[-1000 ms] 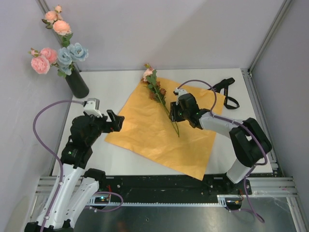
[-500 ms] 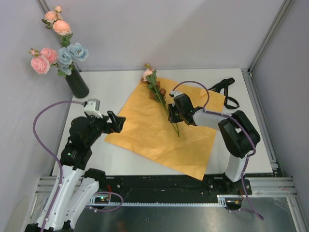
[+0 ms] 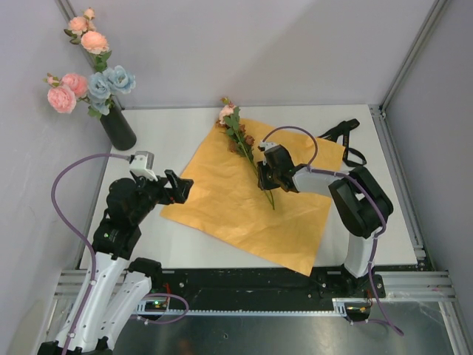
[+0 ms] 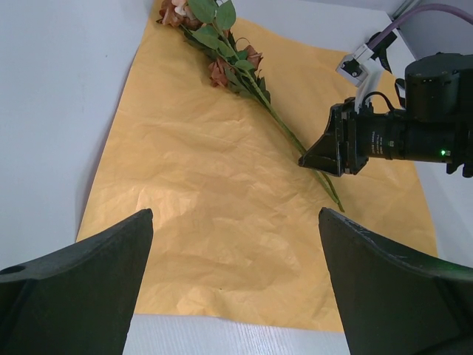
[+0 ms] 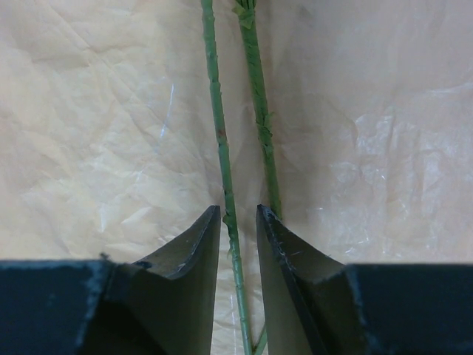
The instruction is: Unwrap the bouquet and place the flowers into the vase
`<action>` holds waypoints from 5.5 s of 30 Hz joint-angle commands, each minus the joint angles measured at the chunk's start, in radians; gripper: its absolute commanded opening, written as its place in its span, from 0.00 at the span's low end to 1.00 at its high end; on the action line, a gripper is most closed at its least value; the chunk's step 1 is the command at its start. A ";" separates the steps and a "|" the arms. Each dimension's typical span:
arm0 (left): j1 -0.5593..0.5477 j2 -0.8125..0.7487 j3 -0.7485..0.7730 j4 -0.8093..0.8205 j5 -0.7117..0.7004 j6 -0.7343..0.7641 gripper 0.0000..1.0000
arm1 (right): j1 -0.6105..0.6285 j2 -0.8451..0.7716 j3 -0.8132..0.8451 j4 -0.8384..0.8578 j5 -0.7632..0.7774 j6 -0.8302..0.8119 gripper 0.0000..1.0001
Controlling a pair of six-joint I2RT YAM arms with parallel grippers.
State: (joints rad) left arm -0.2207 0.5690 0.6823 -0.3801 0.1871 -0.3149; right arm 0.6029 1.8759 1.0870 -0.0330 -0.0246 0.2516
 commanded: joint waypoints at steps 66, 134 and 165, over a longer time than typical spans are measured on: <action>-0.097 0.318 0.210 0.587 0.336 -0.452 0.63 | 0.369 -0.827 -0.444 0.581 -0.213 0.110 0.00; 0.260 1.041 0.886 1.084 -0.412 0.621 0.00 | 0.414 -0.832 -0.461 0.470 -0.102 0.052 0.99; 0.372 1.302 0.896 1.235 -0.479 0.627 0.11 | 0.255 -0.818 -0.487 0.496 -0.227 0.147 0.99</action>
State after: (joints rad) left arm 0.1520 1.9022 1.6295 0.8024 -0.2489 0.2821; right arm 0.8654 1.0771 0.6022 0.4217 -0.2379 0.3817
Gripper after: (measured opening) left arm 0.057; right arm 0.993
